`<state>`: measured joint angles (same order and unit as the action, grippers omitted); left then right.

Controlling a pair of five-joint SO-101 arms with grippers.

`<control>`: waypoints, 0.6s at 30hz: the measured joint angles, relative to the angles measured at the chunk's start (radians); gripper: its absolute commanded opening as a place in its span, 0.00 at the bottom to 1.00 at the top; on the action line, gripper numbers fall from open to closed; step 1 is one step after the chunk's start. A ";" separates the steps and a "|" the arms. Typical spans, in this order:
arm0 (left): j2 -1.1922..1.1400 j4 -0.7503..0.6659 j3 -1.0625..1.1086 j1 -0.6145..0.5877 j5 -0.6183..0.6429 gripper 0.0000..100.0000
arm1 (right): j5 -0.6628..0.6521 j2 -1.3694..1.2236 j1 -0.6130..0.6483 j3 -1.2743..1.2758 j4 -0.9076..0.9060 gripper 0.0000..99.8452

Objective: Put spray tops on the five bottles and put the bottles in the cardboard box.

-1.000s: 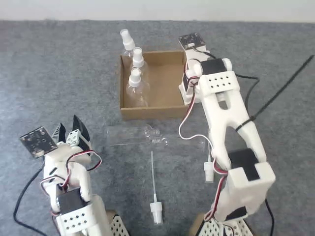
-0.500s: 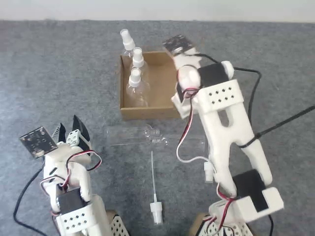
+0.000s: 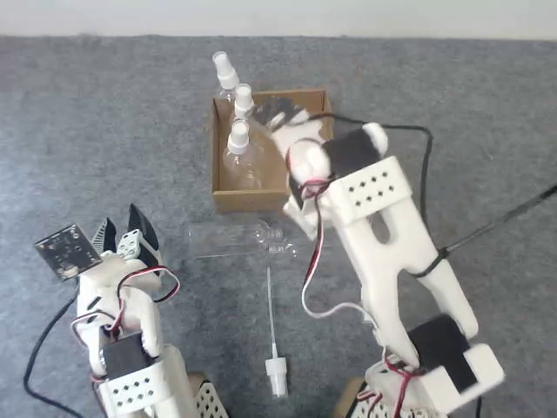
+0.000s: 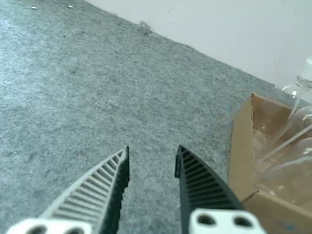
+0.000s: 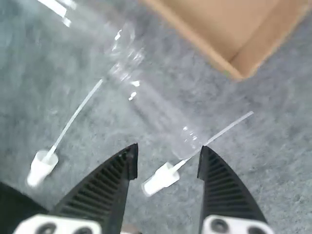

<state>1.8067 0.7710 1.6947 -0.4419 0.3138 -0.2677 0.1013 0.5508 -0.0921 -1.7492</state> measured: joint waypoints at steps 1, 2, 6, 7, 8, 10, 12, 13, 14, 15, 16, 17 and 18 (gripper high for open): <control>0.000 0.000 0.000 0.000 0.000 0.14 | -0.003 0.023 0.009 0.029 0.003 0.17; 0.000 0.000 0.000 0.000 0.000 0.14 | -0.003 0.049 0.018 0.057 0.006 0.17; 0.000 0.000 0.000 0.000 0.000 0.14 | -0.009 0.161 0.060 0.176 0.058 0.17; 0.000 0.000 0.000 0.000 0.000 0.14 | -0.014 0.183 0.068 0.207 0.071 0.17; 0.000 0.000 0.000 0.000 0.000 0.14 | -0.029 0.198 0.072 0.236 0.086 0.17; 0.000 0.000 0.000 0.000 0.000 0.14 | -0.066 0.209 0.081 0.285 0.112 0.17; 0.000 0.000 0.000 0.000 0.000 0.14 | -0.097 0.209 0.100 0.331 0.146 0.17; 0.000 0.000 0.000 0.000 0.000 0.14 | -0.114 0.209 0.109 0.356 0.164 0.18; 0.000 0.000 0.000 0.000 0.000 0.14 | -0.133 0.209 0.114 0.376 0.181 0.20; 0.000 0.000 0.000 0.000 0.000 0.14 | -0.153 0.209 0.118 0.394 0.198 0.23; 0.000 0.000 0.000 0.000 0.000 0.14 | -0.176 0.209 0.118 0.408 0.213 0.26; 0.000 0.000 0.000 0.000 0.000 0.14 | -0.195 0.207 0.121 0.419 0.230 0.29; 0.000 0.000 0.000 0.000 0.000 0.14 | -0.212 0.201 0.123 0.430 0.242 0.31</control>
<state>1.8067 0.7710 1.6947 -0.4419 0.3138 -0.4795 0.3023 0.6736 0.3376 -1.5067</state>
